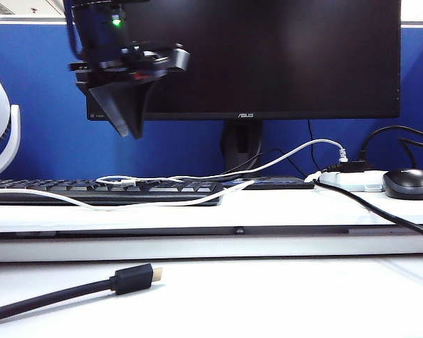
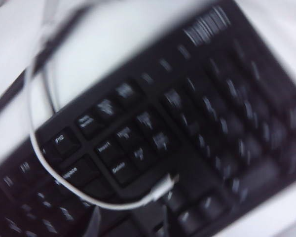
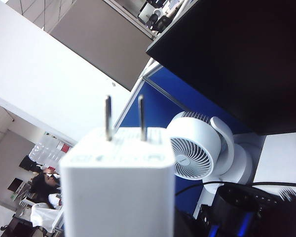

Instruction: Pick up the Type-C charging cable and the charging base, insert one end of the Type-C charger into the corresponding slot on the base, and finally place the plugged-in charger back on the table.

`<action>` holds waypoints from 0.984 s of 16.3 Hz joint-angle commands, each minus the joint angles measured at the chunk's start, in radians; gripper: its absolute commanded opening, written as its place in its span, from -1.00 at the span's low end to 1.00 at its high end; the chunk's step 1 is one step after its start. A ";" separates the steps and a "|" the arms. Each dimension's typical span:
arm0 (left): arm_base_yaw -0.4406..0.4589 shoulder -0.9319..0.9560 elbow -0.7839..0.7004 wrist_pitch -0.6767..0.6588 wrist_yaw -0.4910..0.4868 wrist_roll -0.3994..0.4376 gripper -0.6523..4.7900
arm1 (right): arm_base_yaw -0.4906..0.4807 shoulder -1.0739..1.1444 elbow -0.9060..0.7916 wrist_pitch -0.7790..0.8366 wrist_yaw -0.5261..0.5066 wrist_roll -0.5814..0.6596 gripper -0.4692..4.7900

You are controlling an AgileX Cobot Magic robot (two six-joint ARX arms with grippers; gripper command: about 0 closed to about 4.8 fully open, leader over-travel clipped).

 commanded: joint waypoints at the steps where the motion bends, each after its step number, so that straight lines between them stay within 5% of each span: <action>1: 0.006 -0.001 0.001 -0.029 -0.003 0.284 -0.12 | 0.000 -0.006 0.005 0.028 -0.001 -0.007 -0.84; 4: 0.018 -0.001 0.000 -0.041 0.034 0.433 -0.12 | 0.000 -0.006 0.005 0.028 -0.003 -0.007 -0.84; 8: 0.043 0.016 -0.018 -0.064 0.203 0.598 -0.09 | 0.000 -0.006 0.005 0.028 -0.003 -0.008 -0.84; 16: 0.047 0.075 -0.029 -0.017 0.203 0.658 -0.09 | 0.000 -0.006 0.005 0.027 -0.010 -0.008 -0.84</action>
